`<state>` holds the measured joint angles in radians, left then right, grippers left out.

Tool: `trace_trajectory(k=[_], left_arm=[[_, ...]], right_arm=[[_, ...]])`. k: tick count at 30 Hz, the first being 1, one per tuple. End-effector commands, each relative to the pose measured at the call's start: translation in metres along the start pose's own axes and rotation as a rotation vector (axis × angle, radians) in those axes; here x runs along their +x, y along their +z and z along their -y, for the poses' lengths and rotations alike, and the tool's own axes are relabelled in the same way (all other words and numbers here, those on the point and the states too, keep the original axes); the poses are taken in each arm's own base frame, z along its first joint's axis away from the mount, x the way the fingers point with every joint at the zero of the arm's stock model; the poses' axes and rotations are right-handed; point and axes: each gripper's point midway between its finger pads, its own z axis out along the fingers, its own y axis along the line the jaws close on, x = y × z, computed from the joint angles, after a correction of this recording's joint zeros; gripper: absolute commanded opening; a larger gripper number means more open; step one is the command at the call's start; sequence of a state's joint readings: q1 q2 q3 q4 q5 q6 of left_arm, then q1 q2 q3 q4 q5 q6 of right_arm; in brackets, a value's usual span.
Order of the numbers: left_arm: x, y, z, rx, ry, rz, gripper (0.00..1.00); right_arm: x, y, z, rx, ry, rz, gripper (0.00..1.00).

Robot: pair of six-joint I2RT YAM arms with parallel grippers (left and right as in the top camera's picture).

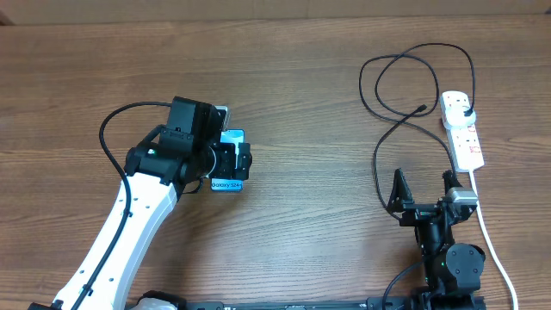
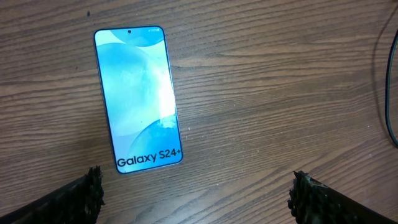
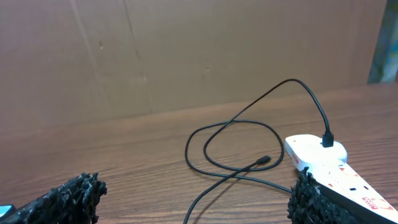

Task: Plug charger to phone and switch on socket
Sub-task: 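Move the left gripper forward over the Galaxy phone, then lower the left gripper onto the phone's screen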

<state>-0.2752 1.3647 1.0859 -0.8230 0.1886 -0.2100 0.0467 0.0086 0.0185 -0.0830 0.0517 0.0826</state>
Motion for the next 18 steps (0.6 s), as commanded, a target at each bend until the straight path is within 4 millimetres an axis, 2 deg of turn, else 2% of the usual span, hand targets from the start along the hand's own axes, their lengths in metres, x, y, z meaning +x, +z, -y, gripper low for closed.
trace_trajectory(k=[1,8,18], left_arm=[[-0.007,-0.004,0.003,-0.005,-0.007,0.017,1.00],[-0.001,-0.004,0.015,0.068,-0.007,-0.013,1.00],[-0.003,-0.005,0.014,0.061,-0.012,-0.006,1.00]], right_arm=[[0.003,0.000,-0.001,-0.007,0.001,-0.003,1.00],[0.003,0.000,-0.001,-0.007,0.001,-0.003,1.00],[0.003,0.000,-0.001,-0.007,0.001,-0.003,1.00]])
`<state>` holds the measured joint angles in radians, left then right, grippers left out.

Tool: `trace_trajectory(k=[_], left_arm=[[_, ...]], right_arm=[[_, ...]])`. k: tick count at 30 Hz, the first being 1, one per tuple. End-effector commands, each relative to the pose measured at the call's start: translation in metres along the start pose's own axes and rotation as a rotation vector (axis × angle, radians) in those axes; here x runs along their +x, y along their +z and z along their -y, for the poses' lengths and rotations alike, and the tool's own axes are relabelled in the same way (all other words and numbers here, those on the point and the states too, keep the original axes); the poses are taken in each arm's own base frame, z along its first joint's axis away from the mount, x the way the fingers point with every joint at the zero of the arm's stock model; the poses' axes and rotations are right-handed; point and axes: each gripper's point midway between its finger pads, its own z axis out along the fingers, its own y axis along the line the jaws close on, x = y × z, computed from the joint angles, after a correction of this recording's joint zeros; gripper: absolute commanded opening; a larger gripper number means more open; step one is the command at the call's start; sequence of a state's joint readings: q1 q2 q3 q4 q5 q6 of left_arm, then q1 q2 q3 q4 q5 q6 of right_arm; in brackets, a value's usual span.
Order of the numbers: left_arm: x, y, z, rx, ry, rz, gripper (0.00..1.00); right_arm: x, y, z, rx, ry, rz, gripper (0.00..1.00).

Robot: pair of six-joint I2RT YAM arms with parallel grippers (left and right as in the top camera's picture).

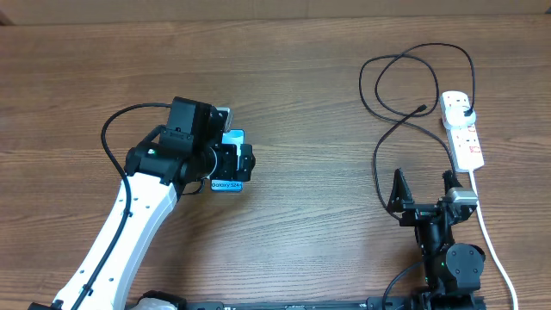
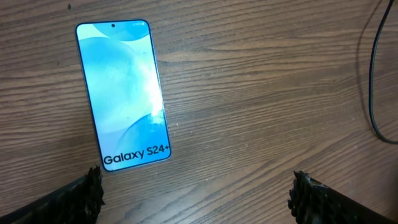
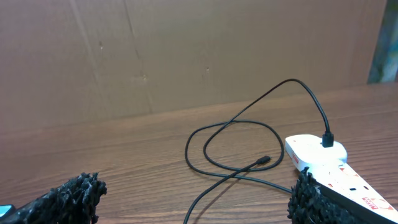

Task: Plug charger to phone and switch on socket
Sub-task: 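Lower the left gripper onto the phone's screen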

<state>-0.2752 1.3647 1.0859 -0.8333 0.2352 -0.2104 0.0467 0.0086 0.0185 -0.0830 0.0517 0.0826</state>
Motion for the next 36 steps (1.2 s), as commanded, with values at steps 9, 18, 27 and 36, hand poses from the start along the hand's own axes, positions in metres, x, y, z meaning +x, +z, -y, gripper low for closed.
trace_trajectory(k=[9,18,27,36], left_arm=[[-0.025,-0.027,-0.001,-0.071,-0.055,0.055,1.00],[-0.030,-0.013,-0.006,-0.161,-0.091,-0.024,1.00],[-0.021,0.046,-0.030,-0.238,-0.062,-0.174,0.99],[-0.011,0.086,-0.050,-0.292,-0.076,-0.252,1.00]], right_arm=[[0.003,0.000,-0.001,-0.007,0.001,-0.003,1.00],[0.003,0.000,-0.001,-0.007,0.001,-0.003,1.00],[0.003,0.000,-0.001,-0.007,0.001,-0.003,1.00],[0.003,0.000,-0.001,-0.007,0.001,-0.003,1.00]])
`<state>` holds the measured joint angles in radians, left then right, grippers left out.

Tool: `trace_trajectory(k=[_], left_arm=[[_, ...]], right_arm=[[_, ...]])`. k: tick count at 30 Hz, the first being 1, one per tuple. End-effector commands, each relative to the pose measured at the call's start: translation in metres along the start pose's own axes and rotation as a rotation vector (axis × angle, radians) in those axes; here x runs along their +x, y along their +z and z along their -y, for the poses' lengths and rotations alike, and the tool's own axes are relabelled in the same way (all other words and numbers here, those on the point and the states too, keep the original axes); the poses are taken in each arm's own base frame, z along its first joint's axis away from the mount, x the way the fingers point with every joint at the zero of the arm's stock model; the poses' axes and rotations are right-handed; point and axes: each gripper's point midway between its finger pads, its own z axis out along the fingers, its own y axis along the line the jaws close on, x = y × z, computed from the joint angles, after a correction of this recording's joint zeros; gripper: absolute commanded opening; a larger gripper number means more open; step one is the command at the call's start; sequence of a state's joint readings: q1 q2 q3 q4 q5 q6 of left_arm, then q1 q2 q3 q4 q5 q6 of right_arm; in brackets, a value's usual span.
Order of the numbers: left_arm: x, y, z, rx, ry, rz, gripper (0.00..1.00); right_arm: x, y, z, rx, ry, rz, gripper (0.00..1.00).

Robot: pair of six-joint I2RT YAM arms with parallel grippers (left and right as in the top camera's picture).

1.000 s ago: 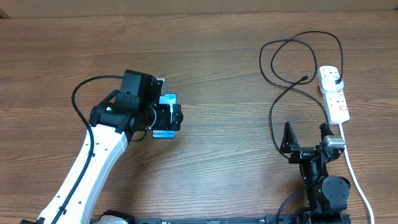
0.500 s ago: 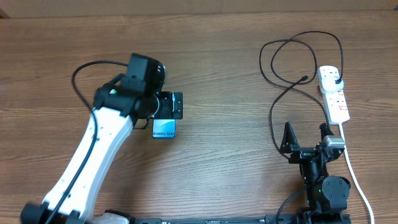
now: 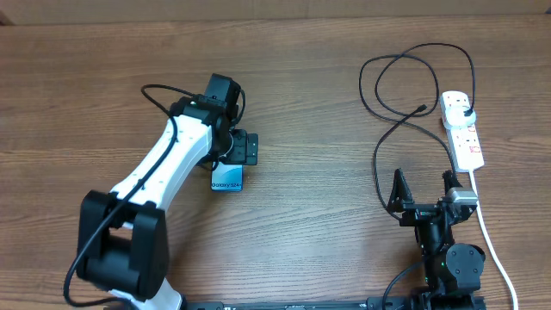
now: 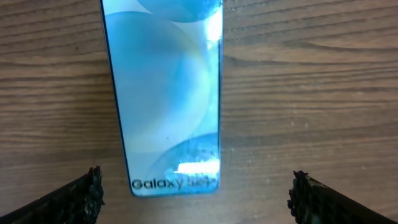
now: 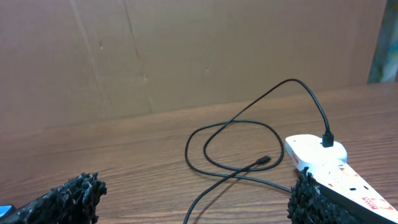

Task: Plug charger to phone and switch on socket
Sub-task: 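Lower the left gripper onto the phone's screen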

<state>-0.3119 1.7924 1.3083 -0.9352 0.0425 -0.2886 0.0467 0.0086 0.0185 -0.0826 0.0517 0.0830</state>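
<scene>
The phone [image 4: 165, 93], its blue screen up and reading "Galaxy", lies flat on the wooden table. In the overhead view only its near end [image 3: 225, 179] shows below my left gripper [image 3: 238, 148]. That left gripper [image 4: 195, 182] is open and hovers close over the phone's lower end, with a finger on either side. The black charger cable [image 5: 249, 134] loops on the table, its free plug end [image 5: 263, 160] lying loose. Its other end is plugged into the white power strip [image 3: 461, 129]. My right gripper [image 5: 196, 186] is open, low near the front edge, with nothing in it.
A white lead runs from the power strip [image 5: 323, 158] toward the front right edge of the table [image 3: 344, 103]. A brown board wall [image 5: 186, 50] stands behind the table. The cable loops [image 3: 413, 60] spread over the back right.
My left arm has changed pose and its gripper has come down closer over the phone. The phone now fills the wrist view, lengthways between the open fingers. The right arm has not moved.
My left gripper stood open above the table with the phone up and to the left in its view. It then shifted slightly, and now it hangs low over the phone's lower end. The phone, the cable, the power strip and the right arm have stayed put.
</scene>
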Motion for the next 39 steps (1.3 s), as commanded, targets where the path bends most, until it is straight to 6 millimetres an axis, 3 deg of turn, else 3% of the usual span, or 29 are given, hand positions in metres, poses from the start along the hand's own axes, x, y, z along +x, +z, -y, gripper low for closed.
trace_trajectory(k=[1,10,22,39], left_arm=[[-0.009,0.010,-0.010,-0.052,0.001,0.002,1.00],[-0.013,0.030,-0.029,-0.096,-0.031,-0.024,1.00],[-0.012,0.056,-0.020,-0.042,0.031,-0.066,1.00],[-0.008,0.061,-0.017,-0.025,0.009,-0.087,0.99]], right_arm=[[0.003,0.000,-0.001,-0.007,0.001,-0.003,1.00],[0.004,0.000,-0.001,-0.007,0.001,-0.004,1.00],[0.004,0.000,-0.001,-0.007,0.001,-0.004,1.00],[0.003,0.000,-0.001,-0.007,0.001,-0.003,1.00]])
